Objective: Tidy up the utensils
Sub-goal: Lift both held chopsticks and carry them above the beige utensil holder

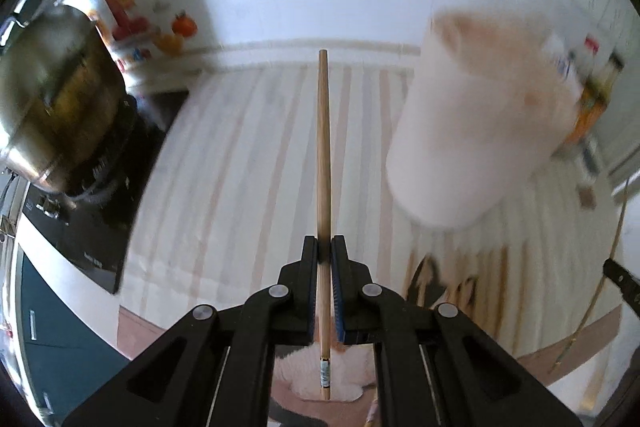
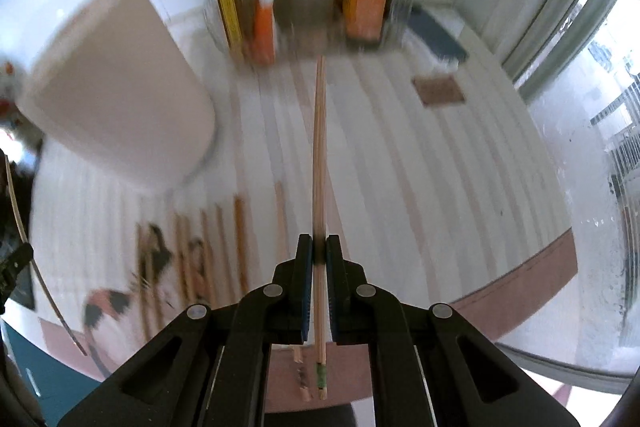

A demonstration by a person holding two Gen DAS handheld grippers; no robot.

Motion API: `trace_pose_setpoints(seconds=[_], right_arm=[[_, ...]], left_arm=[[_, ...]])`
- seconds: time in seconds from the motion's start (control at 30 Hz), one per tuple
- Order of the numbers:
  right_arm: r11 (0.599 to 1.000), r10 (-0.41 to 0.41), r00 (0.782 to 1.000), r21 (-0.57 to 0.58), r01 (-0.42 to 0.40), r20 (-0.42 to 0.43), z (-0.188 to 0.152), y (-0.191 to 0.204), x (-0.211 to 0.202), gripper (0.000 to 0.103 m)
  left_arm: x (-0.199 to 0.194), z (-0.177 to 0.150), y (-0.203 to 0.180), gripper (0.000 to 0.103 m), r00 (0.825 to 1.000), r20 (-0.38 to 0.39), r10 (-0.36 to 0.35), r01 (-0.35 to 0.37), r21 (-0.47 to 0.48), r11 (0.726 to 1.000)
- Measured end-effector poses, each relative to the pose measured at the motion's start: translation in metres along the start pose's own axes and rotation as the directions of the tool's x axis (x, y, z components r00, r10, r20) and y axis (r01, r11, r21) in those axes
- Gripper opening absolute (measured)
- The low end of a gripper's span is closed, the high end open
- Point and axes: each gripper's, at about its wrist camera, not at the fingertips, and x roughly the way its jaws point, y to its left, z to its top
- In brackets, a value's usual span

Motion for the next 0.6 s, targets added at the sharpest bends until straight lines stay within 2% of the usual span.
trace_pose_setpoints(seconds=[0.1, 0.17, 0.27, 0.33, 0.5, 0.6], right_arm=[[0.998, 0.064, 0.996, 0.023, -0.065, 0.062, 0.024, -0.011, -0.019, 0.007], [0.993, 0.112, 0.987, 0.035, -0.117, 0.114, 0.044, -0.010, -0.038, 0.007], [0.981, 0.179, 0.962, 0.034, -0.189, 0.206, 0.079, 0.006, -0.072, 0.007], [0.973, 0.214, 0.942, 0.025, -0.228, 0.260, 0.101, 0.017, -0.090, 0.007], [0.959, 0.265, 0.899, 0.001, -0.283, 0.349, 0.156, 0.048, -0.109, 0.007], [0.944, 0.300, 0.874, 0.010, -0.329, 0.382, 0.186, 0.061, -0.107, 0.007]], left_arm=[[-0.032, 0.025, 0.004, 0.004, 0.997, 0.068, -0.043, 0.046, -0.043, 0.998], [-0.059, 0.046, 0.006, 0.004, 0.989, 0.123, -0.086, 0.096, -0.079, 0.992], [-0.087, 0.076, 0.010, 0.004, 0.973, 0.182, -0.142, 0.165, -0.119, 0.979], [-0.101, 0.098, 0.011, 0.004, 0.964, 0.191, -0.185, 0.215, -0.156, 0.964], [-0.105, 0.148, 0.001, 0.004, 0.942, 0.247, -0.227, 0.277, -0.193, 0.941], [-0.093, 0.171, -0.010, 0.004, 0.938, 0.254, -0.235, 0.293, -0.222, 0.930]])
